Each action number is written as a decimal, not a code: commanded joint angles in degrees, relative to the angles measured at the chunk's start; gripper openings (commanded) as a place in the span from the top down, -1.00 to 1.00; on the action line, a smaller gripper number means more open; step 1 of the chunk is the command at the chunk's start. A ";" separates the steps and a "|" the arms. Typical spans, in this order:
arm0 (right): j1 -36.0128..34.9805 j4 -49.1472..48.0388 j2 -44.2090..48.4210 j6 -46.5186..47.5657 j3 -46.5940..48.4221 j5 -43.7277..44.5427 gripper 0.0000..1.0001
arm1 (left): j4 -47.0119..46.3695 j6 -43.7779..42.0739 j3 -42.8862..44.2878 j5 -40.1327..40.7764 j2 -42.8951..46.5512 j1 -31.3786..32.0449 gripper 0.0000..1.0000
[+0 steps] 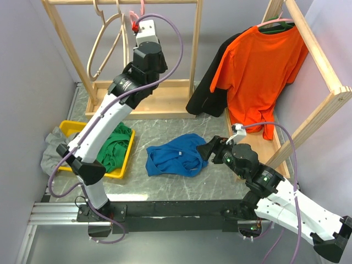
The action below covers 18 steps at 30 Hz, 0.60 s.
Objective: Place the tank top on the hanger
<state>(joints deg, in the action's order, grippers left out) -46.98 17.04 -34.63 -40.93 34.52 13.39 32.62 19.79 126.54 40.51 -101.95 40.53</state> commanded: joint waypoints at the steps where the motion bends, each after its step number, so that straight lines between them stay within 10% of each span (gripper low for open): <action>1: 0.22 -3.06 -0.17 -1.17 0.46 0.32 -0.66 | -1.33 -1.69 1.60 1.06 4.04 1.74 0.39; 12: 0.13 -3.59 -1.23 -0.91 0.46 0.32 -0.67 | -2.47 -3.44 2.31 1.06 5.27 2.36 0.66; 18: 0.13 -3.68 -1.49 -0.82 0.55 0.06 -0.66 | -2.04 -3.44 5.37 1.94 2.91 2.27 -0.23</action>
<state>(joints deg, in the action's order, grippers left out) -46.98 15.86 -36.07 -41.32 34.52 13.39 32.10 17.08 127.50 40.86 -98.74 42.63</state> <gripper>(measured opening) 0.831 0.515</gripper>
